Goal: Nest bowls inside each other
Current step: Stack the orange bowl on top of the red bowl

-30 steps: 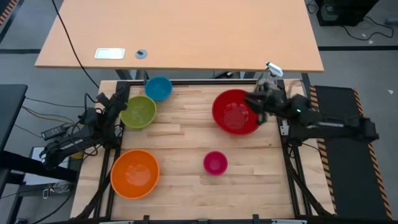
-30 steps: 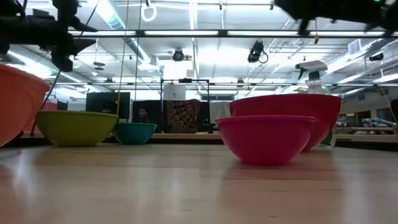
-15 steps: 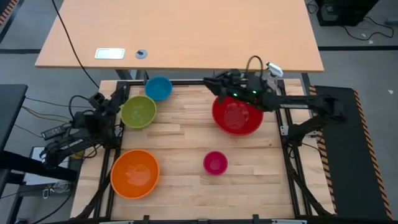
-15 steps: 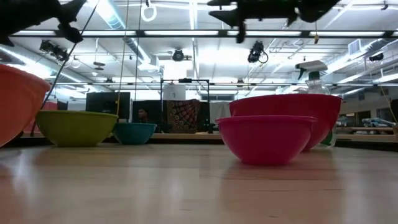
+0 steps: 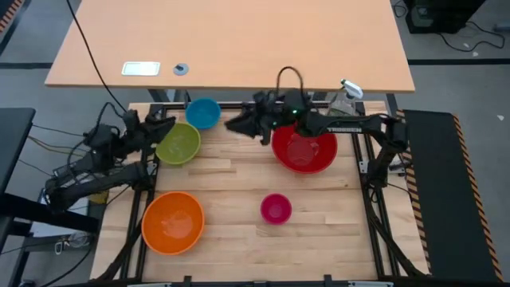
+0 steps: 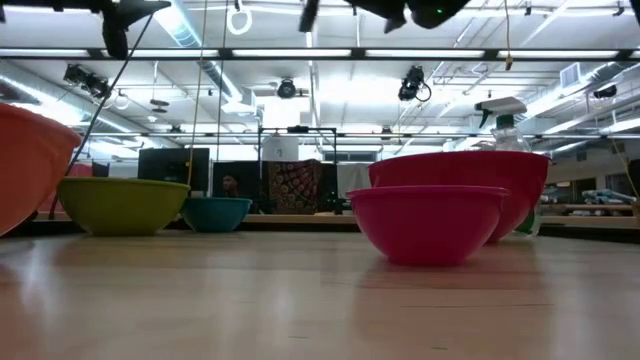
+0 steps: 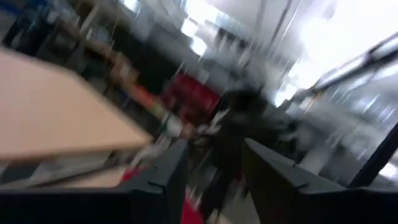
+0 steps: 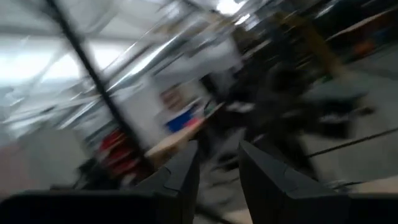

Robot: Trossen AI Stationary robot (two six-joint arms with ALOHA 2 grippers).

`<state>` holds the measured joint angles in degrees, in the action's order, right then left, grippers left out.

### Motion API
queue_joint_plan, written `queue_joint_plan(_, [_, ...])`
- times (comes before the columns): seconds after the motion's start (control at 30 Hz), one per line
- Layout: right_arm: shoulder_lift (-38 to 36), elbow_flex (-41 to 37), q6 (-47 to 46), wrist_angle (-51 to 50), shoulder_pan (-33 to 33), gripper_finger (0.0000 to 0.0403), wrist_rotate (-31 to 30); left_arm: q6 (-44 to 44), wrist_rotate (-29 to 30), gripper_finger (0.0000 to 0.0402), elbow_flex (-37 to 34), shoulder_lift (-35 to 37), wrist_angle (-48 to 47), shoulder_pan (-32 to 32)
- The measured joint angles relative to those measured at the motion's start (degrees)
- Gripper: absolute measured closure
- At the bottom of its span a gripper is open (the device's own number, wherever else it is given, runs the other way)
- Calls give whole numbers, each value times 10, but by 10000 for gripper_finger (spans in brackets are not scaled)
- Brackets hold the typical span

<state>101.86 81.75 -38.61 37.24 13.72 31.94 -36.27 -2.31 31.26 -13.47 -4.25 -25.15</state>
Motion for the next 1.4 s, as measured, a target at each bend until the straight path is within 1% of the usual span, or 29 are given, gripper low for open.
queue_joint_plan(0.1, [23,29,37,-55,-23,286,7,42,-24,220,65,-35,-121,0])
queue_joint_plan(0.17, [35,52,84,-134,-39,288,-5,69,-34,207,106,-57,-199,0])
queue_joint_plan(0.23, [42,79,131,-231,-59,288,-39,85,-36,197,144,-75,-258,0])
queue_joint_plan(0.3, [53,109,179,-316,-81,288,-89,86,-34,192,178,-90,-300,0])
queue_joint_plan(0.37, [65,133,212,-384,-101,288,-137,80,-31,192,203,-99,-317,0])
queue_joint_plan(0.4, [74,144,224,-400,-111,288,-154,76,-30,194,212,-102,-317,0])
queue_joint_plan(0.5, [93,158,230,-409,-138,288,-191,75,-29,201,228,-101,-313,0])
queue_joint_plan(0.6, [113,160,198,-392,-160,288,-228,77,-32,207,231,-96,-309,0])
queue_joint_plan(0.67, [130,160,170,-396,-174,288,-248,64,-36,208,231,-96,-307,0])
queue_joint_plan(0.8, [163,159,113,-389,-198,278,-257,36,-62,209,231,-102,-320,0])
queue_joint_plan(0.9, [188,159,81,-383,-221,262,-271,29,-115,209,231,-108,-340,0])
queue_joint_plan(0.97, [201,159,71,-381,-235,252,-283,29,-175,209,231,-113,-372,5])
queue_joint_plan(1.07, [201,158,69,-396,-250,248,-315,31,-267,209,231,-129,-453,20])
queue_joint_plan(1.13, [191,159,69,-411,-256,249,-335,48,-297,209,231,-138,-520,36])
queue_joint_plan(1.2, [187,159,70,-416,-258,249,-341,77,-299,209,231,-147,-575,55])
queue_joint_plan(1.27, [181,159,64,-442,-257,249,-340,112,-285,209,231,-160,-613,74])
queue_joint_plan(1.4, [180,159,26,-496,-255,248,-335,174,-258,209,231,-196,-632,114])
